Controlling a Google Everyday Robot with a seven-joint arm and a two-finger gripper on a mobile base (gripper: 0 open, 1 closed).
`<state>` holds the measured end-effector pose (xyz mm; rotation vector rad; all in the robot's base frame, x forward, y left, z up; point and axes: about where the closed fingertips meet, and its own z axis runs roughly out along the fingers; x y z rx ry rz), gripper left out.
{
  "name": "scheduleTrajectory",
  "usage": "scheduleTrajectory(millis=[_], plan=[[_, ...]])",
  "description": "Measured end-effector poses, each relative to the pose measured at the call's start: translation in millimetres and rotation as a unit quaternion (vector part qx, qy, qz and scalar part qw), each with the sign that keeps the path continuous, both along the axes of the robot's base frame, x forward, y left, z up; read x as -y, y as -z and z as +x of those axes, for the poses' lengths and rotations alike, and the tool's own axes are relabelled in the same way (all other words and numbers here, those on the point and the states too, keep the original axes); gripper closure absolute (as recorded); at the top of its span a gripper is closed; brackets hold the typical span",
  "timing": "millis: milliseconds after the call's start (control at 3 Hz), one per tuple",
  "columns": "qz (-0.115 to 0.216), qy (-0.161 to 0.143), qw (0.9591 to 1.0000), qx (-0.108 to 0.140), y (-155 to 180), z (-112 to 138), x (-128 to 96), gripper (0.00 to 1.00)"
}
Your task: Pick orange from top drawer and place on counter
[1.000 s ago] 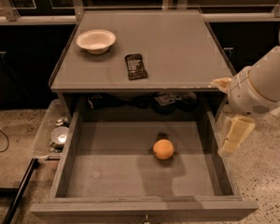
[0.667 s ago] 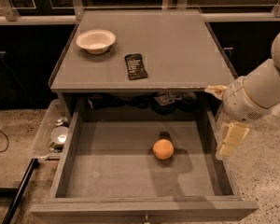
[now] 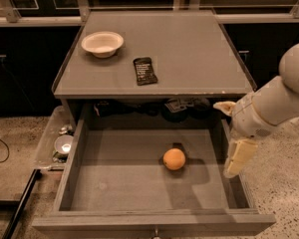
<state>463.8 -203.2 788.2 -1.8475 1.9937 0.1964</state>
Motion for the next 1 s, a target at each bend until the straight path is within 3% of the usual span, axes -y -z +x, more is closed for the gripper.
scheduleTrajectory(millis=[333,1000], plan=[[0.036,0.003,0.9994,-0.001,42.8,-2.4,-11.5,0.00],[0.072,-0.025,0.9957,0.053,106.6,11.4,-40.9,0.00]])
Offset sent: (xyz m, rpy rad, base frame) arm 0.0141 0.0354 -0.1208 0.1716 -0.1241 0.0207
